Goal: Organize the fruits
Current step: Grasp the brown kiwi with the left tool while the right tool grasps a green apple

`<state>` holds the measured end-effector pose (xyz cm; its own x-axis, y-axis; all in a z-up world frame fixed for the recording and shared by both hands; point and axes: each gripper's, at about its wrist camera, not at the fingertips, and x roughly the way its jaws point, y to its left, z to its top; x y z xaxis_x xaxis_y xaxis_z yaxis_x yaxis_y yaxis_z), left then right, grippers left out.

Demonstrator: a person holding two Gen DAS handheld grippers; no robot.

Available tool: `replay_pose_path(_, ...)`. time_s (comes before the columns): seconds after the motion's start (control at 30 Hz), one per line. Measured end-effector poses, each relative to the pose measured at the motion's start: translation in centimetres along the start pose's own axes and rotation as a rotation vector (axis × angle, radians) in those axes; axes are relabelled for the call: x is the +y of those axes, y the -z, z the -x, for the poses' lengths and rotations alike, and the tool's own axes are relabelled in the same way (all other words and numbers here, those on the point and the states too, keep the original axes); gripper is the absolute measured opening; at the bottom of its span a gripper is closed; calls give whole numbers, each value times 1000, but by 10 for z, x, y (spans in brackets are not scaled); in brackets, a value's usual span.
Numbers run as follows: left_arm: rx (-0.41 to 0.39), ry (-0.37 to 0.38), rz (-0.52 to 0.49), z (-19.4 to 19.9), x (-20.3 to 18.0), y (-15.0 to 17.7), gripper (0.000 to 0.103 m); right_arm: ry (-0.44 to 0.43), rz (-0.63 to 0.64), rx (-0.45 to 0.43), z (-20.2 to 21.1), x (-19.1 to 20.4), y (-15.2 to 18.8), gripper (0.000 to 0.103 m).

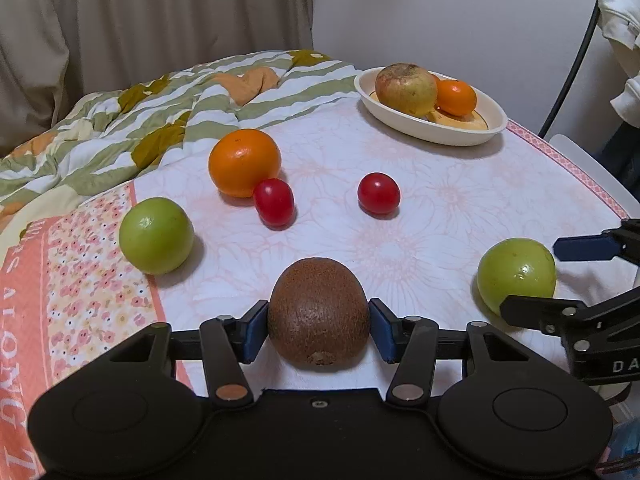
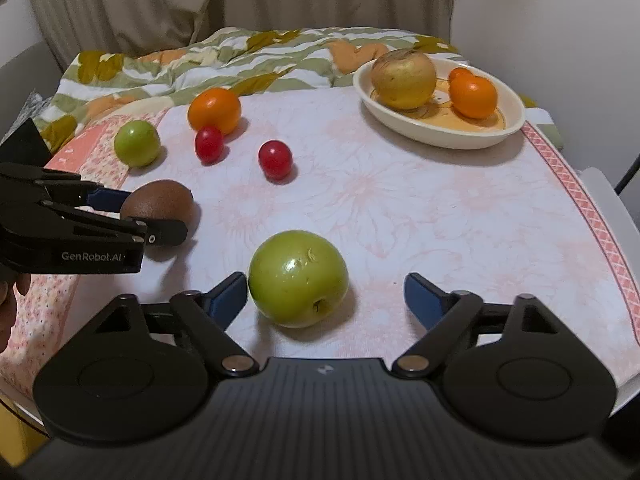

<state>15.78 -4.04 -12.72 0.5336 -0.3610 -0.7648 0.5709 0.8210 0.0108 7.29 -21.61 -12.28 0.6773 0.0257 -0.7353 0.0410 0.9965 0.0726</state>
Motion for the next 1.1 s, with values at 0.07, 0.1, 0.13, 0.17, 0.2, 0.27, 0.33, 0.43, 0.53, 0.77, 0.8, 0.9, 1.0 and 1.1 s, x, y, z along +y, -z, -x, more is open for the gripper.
replay_pose_path(0.07,0,-3,7,1,1,1,57,-7,10,2,-1,1,0,95)
replay_pose_path(0.1,0,-5,12,2,1,2,57,-10,16,4,-3,2,0,92)
replay_pose_path(0.13,1,-6,18,3,2,2,57,-12,20,8,-4,3,0,89)
replay_pose_path(0.17,1,-7,24,4,3,3,57,-15,22,11,-6,4,0,88)
replay_pose_path(0.2,1,-8,29,4,3,4,57,-18,22,13,-7,5,0,85)
replay_pose_path(0.27,1,-12,36,6,4,6,57,-23,21,15,-10,5,0,83)
replay_pose_path(0.33,0,-15,45,8,5,8,57,-26,23,14,-12,6,1,81)
replay_pose_path(0.43,-4,-16,64,12,7,11,56,-35,38,5,-12,9,0,71)
replay_pose_path(0.53,-13,-15,73,18,8,12,56,-32,36,-1,-9,10,0,71)
replay_pose_path(0.77,-50,-12,120,41,5,11,56,-46,38,-23,6,15,-7,71)
replay_pose_path(0.8,-56,-12,123,44,2,9,56,-46,43,-28,10,16,-8,71)
replay_pose_path(0.9,-83,-8,136,58,-3,7,56,-52,48,-47,24,17,-15,71)
replay_pose_path(1.0,-111,-11,155,73,-8,2,56,-57,37,-59,39,14,-21,71)
replay_pose_path(1.1,-145,-17,170,88,-13,-6,56,-70,18,-56,52,7,-29,71)
